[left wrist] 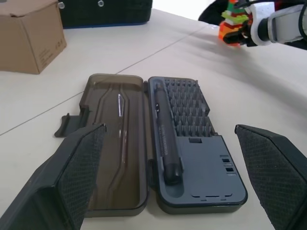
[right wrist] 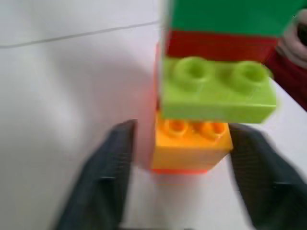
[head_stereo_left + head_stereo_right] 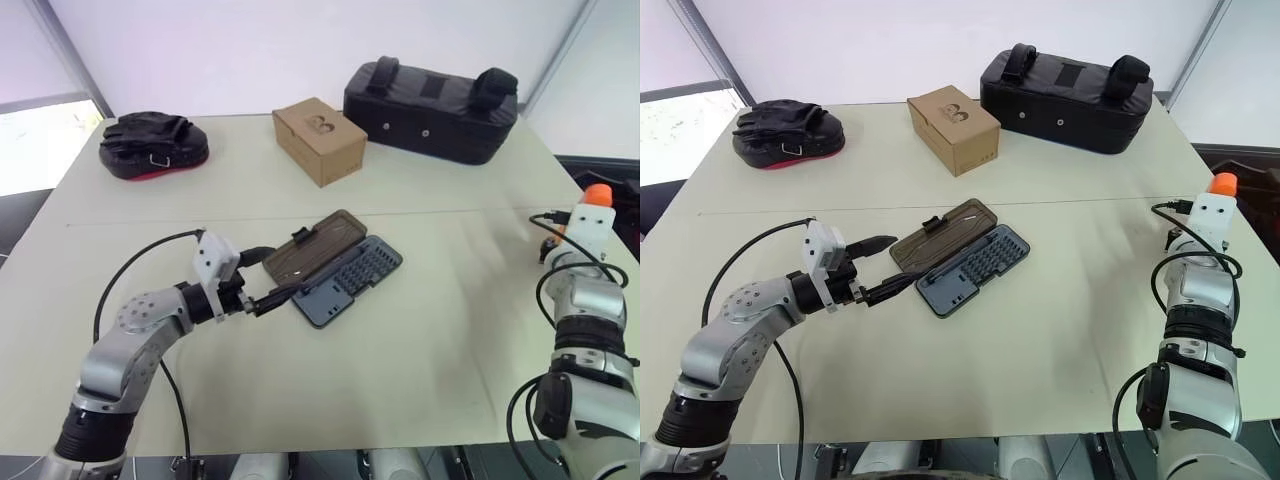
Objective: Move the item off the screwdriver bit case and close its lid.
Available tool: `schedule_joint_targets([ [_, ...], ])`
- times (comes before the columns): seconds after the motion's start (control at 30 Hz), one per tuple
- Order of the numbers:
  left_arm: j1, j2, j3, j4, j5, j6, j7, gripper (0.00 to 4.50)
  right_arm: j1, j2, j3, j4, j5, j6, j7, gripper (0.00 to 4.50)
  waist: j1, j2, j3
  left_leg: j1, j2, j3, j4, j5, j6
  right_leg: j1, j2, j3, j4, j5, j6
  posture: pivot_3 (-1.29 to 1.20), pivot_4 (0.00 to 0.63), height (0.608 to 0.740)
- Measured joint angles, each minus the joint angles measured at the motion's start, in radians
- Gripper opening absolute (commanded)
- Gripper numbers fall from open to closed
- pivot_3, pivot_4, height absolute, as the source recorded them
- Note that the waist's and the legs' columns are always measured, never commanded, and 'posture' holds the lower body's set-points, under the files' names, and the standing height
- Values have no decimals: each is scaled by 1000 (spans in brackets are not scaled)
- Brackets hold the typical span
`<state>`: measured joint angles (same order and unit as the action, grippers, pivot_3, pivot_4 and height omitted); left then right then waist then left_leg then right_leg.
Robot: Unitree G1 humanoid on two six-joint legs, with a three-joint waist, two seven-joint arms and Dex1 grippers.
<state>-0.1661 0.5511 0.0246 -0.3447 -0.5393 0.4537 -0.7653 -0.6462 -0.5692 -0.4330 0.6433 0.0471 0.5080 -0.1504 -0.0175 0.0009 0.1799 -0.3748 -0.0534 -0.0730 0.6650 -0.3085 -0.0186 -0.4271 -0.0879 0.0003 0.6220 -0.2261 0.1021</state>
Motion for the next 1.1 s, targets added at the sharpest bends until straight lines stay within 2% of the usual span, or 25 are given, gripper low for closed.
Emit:
schedule_joint_targets([
  [0.23,0,0,0,0,0,0,7,4500,2,-11,14,7,-3,-12,-12,4406,0,0,0,0,0,0,0,0,0,0,0,0,0,0,0,0,150,740],
  [0.37,0,0,2,1,0,-1,8,4500,44,-16,24,-75,-5,2,-12,4406,1,0,0,0,0,0,0,0,0,0,0,0,0,0,0,0,150,740],
  [0.6,-3,-2,2,17,3,-2,8,4500,214,-15,18,-416,-6,173,-17,4406,5,0,0,0,0,0,0,0,0,0,0,0,0,0,0,0,150,740],
  [0.8,-24,-2,3,56,6,-6,-5,4500,414,-7,-60,-839,61,510,73,4406,7,0,0,0,0,-2,0,0,0,0,0,0,0,0,0,0,150,740],
  [0.87,-41,0,3,77,7,-9,-14,4500,467,-19,-67,-932,97,607,132,4406,5,0,0,0,0,-2,0,0,0,1,1,0,0,0,0,0,150,740],
  [0.93,-57,2,4,101,8,-14,-28,4500,565,-104,-40,-1010,154,668,262,4406,6,1,0,1,0,-1,0,0,0,1,1,-1,0,0,0,0,150,740],
  [1.03,-87,8,9,165,22,-40,-46,4500,807,-292,-13,-1133,283,646,579,4406,8,0,0,1,0,-3,0,-1,1,4,2,-3,-3,-1,1,0,150,740],
  [1.1,-117,8,12,228,36,-58,-56,4500,886,-341,-21,-1196,397,622,773,4406,5,-3,1,3,1,-4,1,-1,2,7,4,-4,-5,-1,1,0,150,740],
])
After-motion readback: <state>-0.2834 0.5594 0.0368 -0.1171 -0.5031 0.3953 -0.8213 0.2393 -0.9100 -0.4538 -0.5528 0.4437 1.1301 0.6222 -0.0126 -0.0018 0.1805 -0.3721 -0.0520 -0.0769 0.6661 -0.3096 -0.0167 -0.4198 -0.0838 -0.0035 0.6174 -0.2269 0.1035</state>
